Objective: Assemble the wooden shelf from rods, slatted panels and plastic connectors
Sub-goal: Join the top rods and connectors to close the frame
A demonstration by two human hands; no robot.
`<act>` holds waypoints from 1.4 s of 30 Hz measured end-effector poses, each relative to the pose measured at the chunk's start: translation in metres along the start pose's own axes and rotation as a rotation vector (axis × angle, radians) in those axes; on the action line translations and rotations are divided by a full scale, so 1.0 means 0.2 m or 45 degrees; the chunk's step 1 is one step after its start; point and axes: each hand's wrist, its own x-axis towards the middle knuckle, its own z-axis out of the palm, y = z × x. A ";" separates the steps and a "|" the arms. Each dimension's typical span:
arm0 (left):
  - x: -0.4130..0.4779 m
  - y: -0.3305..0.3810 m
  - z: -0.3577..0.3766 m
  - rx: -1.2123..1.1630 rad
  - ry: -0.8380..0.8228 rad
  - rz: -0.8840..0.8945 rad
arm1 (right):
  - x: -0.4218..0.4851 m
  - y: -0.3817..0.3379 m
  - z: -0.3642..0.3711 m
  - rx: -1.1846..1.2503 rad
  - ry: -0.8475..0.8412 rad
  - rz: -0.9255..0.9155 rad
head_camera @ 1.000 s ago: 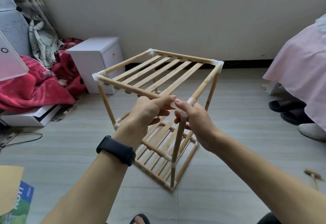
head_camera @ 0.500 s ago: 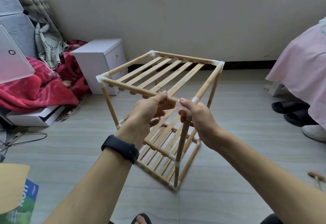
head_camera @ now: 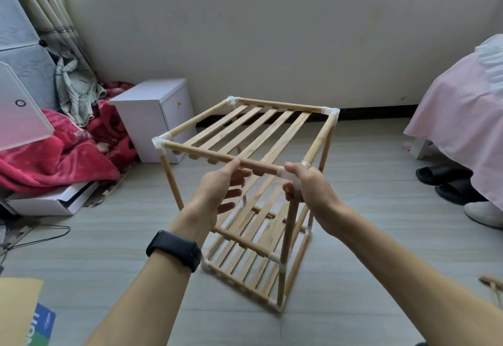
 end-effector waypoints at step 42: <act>0.38 -0.18 -0.37 0.169 0.747 0.242 | 0.27 -0.10 -0.27 -0.235 0.459 -0.019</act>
